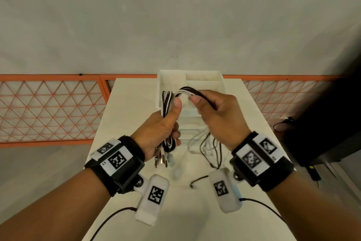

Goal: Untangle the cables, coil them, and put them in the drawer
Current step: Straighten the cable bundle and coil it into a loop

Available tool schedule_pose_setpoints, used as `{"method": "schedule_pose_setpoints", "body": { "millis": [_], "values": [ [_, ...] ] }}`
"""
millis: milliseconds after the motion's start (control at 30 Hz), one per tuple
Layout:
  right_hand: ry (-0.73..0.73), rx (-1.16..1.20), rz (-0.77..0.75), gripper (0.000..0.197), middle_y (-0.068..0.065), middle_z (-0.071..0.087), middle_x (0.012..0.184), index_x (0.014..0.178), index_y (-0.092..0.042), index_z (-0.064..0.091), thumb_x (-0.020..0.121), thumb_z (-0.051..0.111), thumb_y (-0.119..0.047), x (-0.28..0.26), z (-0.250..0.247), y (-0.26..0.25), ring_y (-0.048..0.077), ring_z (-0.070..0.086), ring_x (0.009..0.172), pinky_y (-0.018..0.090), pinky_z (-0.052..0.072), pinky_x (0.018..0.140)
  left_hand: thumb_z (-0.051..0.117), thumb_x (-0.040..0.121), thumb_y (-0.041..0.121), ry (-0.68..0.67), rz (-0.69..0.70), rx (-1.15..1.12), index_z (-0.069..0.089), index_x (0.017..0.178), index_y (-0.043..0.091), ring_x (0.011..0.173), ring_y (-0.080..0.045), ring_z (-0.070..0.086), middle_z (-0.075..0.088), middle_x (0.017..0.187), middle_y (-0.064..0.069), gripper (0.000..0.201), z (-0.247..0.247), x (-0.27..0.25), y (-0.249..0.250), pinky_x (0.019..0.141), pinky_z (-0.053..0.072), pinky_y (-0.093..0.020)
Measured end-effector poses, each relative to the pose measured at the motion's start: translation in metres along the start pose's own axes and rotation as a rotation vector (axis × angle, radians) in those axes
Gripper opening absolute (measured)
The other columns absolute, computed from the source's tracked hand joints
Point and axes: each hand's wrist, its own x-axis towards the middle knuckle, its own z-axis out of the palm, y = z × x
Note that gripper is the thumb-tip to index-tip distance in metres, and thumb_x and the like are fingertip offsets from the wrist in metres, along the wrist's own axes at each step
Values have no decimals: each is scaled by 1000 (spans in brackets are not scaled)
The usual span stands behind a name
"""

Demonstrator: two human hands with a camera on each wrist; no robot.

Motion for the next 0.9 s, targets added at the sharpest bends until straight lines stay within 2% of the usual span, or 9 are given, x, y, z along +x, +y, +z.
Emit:
{"method": "schedule_pose_setpoints", "body": {
  "millis": [100, 133, 200, 333, 467, 567, 633, 767, 900],
  "values": [
    [-89, -181, -205, 25, 8, 68, 96, 118, -8, 69, 101, 52, -13, -10, 25, -6, 20, 65, 86, 36, 55, 78, 56, 52, 88, -117, 0, -62, 64, 105, 10, 84, -26, 72, 70, 87, -9, 95, 10, 1, 4, 85, 55, -45],
    [-145, -246, -216, 32, 13, 64, 114, 129, -6, 63, 101, 48, -11, -14, 32, -5, 24, 64, 99, 38, 55, 88, 58, 61, 82, -149, -1, -89, 67, 110, 12, 96, -24, 73, 75, 97, -8, 86, 12, 0, 7, 90, 55, -43],
    [-247, -362, -194, 46, 13, 48, 136, 145, -8, 46, 100, 42, -16, -23, 43, -2, 31, 63, 105, 45, 57, 90, 63, 78, 65, -113, -12, -183, 72, 99, 18, 88, -18, 74, 77, 89, -4, 52, 11, 2, 11, 82, 56, -34],
    [-322, -417, -312, 51, 6, 38, 130, 144, -8, 42, 95, 45, -21, -35, 47, 6, 23, 58, 63, 43, 55, 54, 67, 87, 48, 97, -21, -344, 64, 70, 17, 59, -17, 62, 62, 64, -2, 36, -3, 10, 8, 53, 48, -26],
    [-303, -389, -368, 68, -2, 33, 143, 149, -22, 39, 88, 68, -12, -43, 33, 23, 10, 57, 77, 33, 57, 64, 60, 94, 41, 188, 10, -485, 62, 74, 17, 59, -18, 65, 64, 64, -3, 31, -16, 10, 4, 58, 53, -30],
    [-331, -210, -196, 82, -9, 34, 142, 147, -32, 35, 79, 79, -23, -39, 17, 27, 8, 54, 107, 13, 46, 88, 58, 97, 34, 88, 68, -500, 58, 76, 12, 57, -20, 56, 51, 62, -4, 31, -27, 9, -2, 64, 54, -35],
    [-238, -148, -182, 85, -4, 40, 139, 150, -29, 34, 77, 77, -18, -26, 6, 21, 11, 55, 103, 5, 39, 84, 59, 96, 28, 22, 79, -398, 57, 78, 9, 59, -23, 52, 47, 62, -6, 27, -29, 7, -4, 67, 52, -37],
    [-229, -331, -359, 74, -6, 48, 139, 149, -35, 43, 83, 70, -15, 8, 9, -7, 2, 57, 79, 16, 50, 72, 57, 96, 12, -48, 154, 1, 63, 75, 3, 59, -29, 59, 59, 62, -16, 24, -18, 1, -6, 62, 52, -38],
    [-200, -402, -418, 48, -3, 74, 101, 111, -24, 77, 69, 59, -11, 24, 15, -12, 3, 65, 83, 30, 56, 73, 61, 91, 0, -120, 212, 175, 68, 76, -1, 60, -30, 64, 68, 66, -21, 17, -11, 1, -12, 62, 53, -38]
  ]
}}
